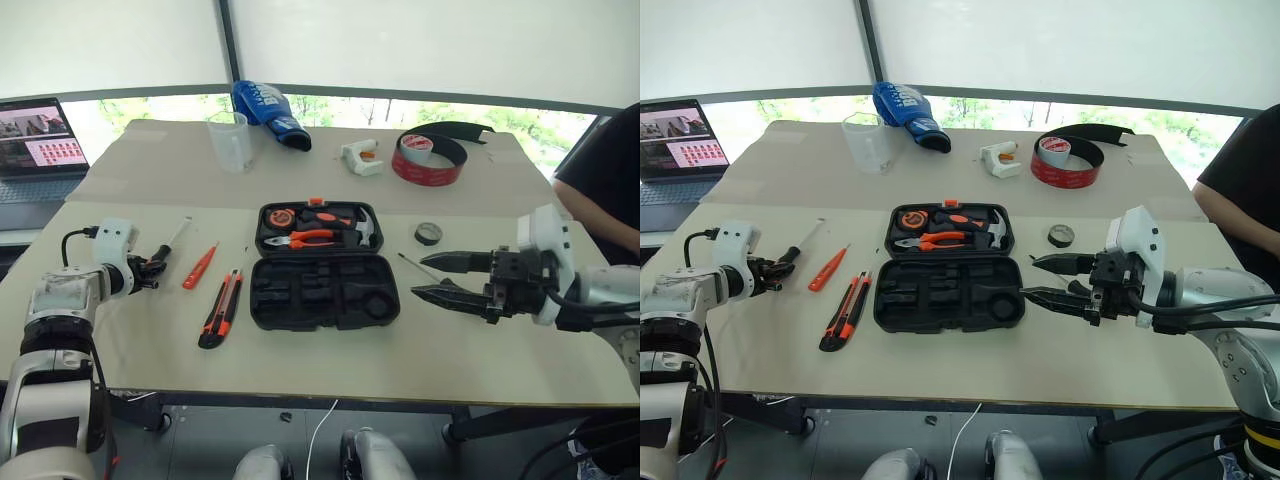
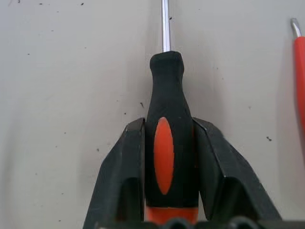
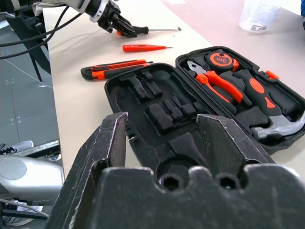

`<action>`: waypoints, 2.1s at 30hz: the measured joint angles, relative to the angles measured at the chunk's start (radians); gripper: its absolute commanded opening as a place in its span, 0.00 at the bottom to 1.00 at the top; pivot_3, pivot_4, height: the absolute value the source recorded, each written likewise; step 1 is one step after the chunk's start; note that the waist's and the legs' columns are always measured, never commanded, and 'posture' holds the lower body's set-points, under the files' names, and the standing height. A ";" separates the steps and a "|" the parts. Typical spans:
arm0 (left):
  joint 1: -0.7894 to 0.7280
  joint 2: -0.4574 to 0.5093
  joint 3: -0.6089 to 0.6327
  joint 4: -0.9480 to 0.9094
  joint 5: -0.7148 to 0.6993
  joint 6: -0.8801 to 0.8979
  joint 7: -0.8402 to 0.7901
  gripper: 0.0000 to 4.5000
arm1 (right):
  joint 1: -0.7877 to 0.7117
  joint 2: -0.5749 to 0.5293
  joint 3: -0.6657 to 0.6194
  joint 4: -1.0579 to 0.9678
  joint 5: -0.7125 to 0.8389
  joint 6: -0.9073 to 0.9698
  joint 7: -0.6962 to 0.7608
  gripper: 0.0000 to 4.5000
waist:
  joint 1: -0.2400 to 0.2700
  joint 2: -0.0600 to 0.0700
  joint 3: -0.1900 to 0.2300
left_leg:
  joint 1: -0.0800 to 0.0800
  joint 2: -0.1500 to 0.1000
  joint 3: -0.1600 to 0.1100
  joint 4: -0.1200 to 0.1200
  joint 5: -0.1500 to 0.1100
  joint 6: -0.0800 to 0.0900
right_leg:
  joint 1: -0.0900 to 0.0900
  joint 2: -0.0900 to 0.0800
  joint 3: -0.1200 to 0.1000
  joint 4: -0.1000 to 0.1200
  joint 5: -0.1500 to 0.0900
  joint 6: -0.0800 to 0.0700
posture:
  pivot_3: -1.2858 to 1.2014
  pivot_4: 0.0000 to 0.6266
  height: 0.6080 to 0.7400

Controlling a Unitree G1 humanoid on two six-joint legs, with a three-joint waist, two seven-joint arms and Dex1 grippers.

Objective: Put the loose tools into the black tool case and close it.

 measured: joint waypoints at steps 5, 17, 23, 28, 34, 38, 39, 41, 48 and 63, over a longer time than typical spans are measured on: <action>0.004 0.006 -0.029 -0.036 0.069 -0.249 -0.017 0.21 | 0.071 -0.015 -0.014 -0.003 -0.021 -0.010 0.002 0.73 | 0.005 -0.004 0.001 | -0.003 0.001 -0.003 0.001 0.001 0.001 | -0.002 0.000 -0.001 -0.001 0.005 -0.007 | 0.52 0.24 0.92; 0.006 -0.057 -0.327 -0.594 -0.010 -0.277 -0.549 0.21 | 0.166 -0.003 -0.027 -0.006 -0.085 -0.040 -0.030 0.73 | 0.000 -0.001 0.000 | -0.017 0.001 0.005 0.010 0.003 0.003 | -0.006 0.002 -0.012 0.000 0.003 -0.003 | 0.52 0.24 0.92; -0.070 -0.106 -0.452 -0.404 0.149 -0.441 -0.577 0.21 | 0.216 0.006 -0.051 -0.043 -0.089 -0.040 -0.056 0.73 | 0.003 -0.002 0.000 | -0.017 0.001 -0.001 0.010 0.004 0.008 | -0.001 0.000 -0.007 -0.001 0.001 0.005 | 0.52 0.24 0.92; -0.132 -0.179 -0.452 -0.282 0.187 -0.502 -0.565 0.21 | 0.238 0.007 -0.080 -0.063 -0.089 -0.040 -0.072 0.73 | 0.004 -0.002 0.000 | -0.019 0.001 -0.005 0.016 0.002 0.013 | -0.001 0.000 -0.009 -0.002 0.002 0.005 | 0.52 0.24 0.92; -0.190 -0.233 -0.450 -0.171 0.215 -0.535 -0.552 0.21 | 0.273 0.019 -0.102 -0.087 -0.089 -0.040 -0.092 0.73 | 0.003 -0.002 0.000 | -0.020 -0.001 -0.004 0.018 -0.001 0.018 | -0.001 -0.001 -0.012 -0.005 0.005 0.004 | 0.52 0.24 0.92; -0.207 -0.240 -0.447 -0.101 0.231 -0.571 -0.542 0.21 | 0.278 0.019 -0.106 -0.101 -0.088 -0.040 -0.096 0.73 | 0.004 -0.002 0.000 | -0.020 -0.001 -0.004 0.018 -0.001 0.019 | -0.001 -0.001 -0.012 -0.005 0.005 0.005 | 0.52 0.24 0.92; -0.208 -0.242 -0.446 -0.082 0.233 -0.580 -0.541 0.21 | 0.278 0.019 -0.107 -0.101 -0.088 -0.040 -0.097 0.73 | 0.004 -0.002 0.000 | -0.020 -0.001 -0.004 0.018 -0.001 0.019 | -0.001 -0.001 -0.012 -0.005 0.005 0.005 | 0.52 0.24 0.92; -0.214 -0.247 -0.444 -0.067 0.235 -0.593 -0.543 0.21 | 0.278 0.019 -0.107 -0.101 -0.087 -0.040 -0.099 0.73 | 0.004 -0.002 0.000 | -0.020 0.000 -0.004 0.018 -0.001 0.019 | -0.001 -0.001 -0.011 -0.005 0.005 0.005 | 0.52 0.24 0.92; -0.241 -0.268 -0.429 -0.059 0.225 -0.595 -0.562 0.76 | 0.276 0.028 -0.107 -0.101 -0.076 -0.039 -0.116 0.73 | 0.004 -0.002 0.000 | -0.020 0.000 -0.004 0.019 -0.001 0.019 | -0.001 -0.001 -0.011 -0.005 0.005 0.005 | 0.52 0.24 0.92; -0.264 -0.288 -0.385 -0.083 0.219 -0.597 -0.601 0.04 | 0.275 0.033 -0.098 -0.102 -0.061 -0.039 -0.136 0.73 | 0.004 -0.002 0.000 | -0.020 -0.001 -0.004 0.019 -0.001 0.019 | -0.001 -0.001 -0.011 -0.004 0.005 0.005 | 0.52 0.24 0.92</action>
